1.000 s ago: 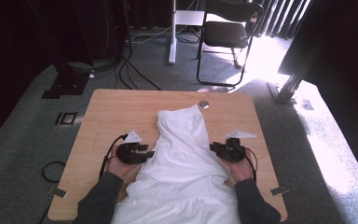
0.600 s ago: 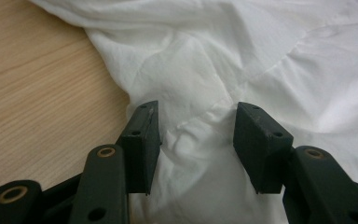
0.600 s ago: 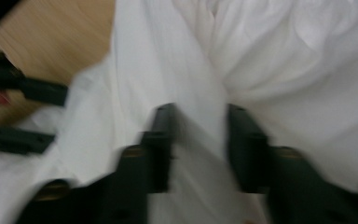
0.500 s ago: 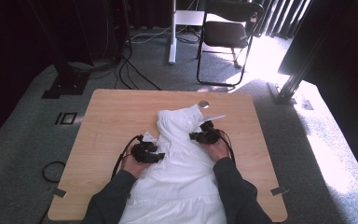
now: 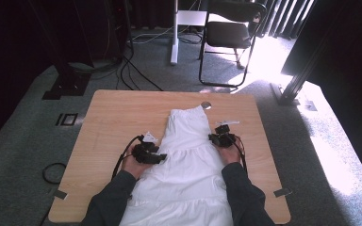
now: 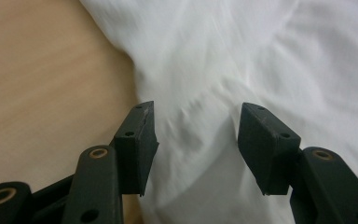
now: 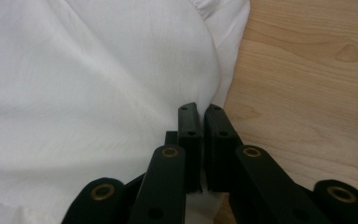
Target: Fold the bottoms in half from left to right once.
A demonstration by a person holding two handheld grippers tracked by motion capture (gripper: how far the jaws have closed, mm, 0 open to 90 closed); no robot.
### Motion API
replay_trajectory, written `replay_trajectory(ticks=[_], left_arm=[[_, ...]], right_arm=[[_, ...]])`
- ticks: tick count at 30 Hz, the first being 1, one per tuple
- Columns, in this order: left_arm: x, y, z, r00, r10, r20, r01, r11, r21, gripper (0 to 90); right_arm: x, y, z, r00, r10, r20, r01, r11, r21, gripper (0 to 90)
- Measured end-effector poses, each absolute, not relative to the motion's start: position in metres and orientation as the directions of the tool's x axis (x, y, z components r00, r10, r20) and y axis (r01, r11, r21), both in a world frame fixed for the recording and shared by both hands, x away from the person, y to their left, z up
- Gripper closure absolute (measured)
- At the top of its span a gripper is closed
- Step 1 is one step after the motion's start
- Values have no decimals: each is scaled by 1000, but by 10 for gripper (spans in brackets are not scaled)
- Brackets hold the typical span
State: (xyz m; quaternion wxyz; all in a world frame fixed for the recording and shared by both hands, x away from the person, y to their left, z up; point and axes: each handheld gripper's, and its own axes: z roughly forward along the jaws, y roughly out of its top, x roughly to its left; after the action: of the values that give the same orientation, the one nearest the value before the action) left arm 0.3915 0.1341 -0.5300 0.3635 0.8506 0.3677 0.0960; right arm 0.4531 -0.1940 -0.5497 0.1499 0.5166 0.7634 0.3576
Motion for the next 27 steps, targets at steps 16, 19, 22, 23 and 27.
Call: replay_trajectory(ticks=[16, 19, 22, 23, 27], left_arm=[[378, 118, -542, 783, 618, -73, 507, -565, 652, 688], [354, 125, -546, 799, 597, -74, 482, -562, 672, 687], [343, 129, -547, 813, 578, -70, 461, -566, 683, 687], [342, 130, -548, 811, 580, -77, 465, -559, 687, 687], [344, 130, -548, 813, 576, -84, 466, -556, 688, 693]], right_arm=[[404, -187, -548, -447, 887, 120, 685, 252, 683, 801], [375, -192, -549, -475, 854, 214, 713, 231, 662, 809], [358, -194, -546, -494, 837, 238, 736, 256, 627, 721], [356, -196, -542, -500, 833, 238, 729, 256, 635, 662], [369, -205, -517, -466, 845, 263, 660, 134, 739, 568]])
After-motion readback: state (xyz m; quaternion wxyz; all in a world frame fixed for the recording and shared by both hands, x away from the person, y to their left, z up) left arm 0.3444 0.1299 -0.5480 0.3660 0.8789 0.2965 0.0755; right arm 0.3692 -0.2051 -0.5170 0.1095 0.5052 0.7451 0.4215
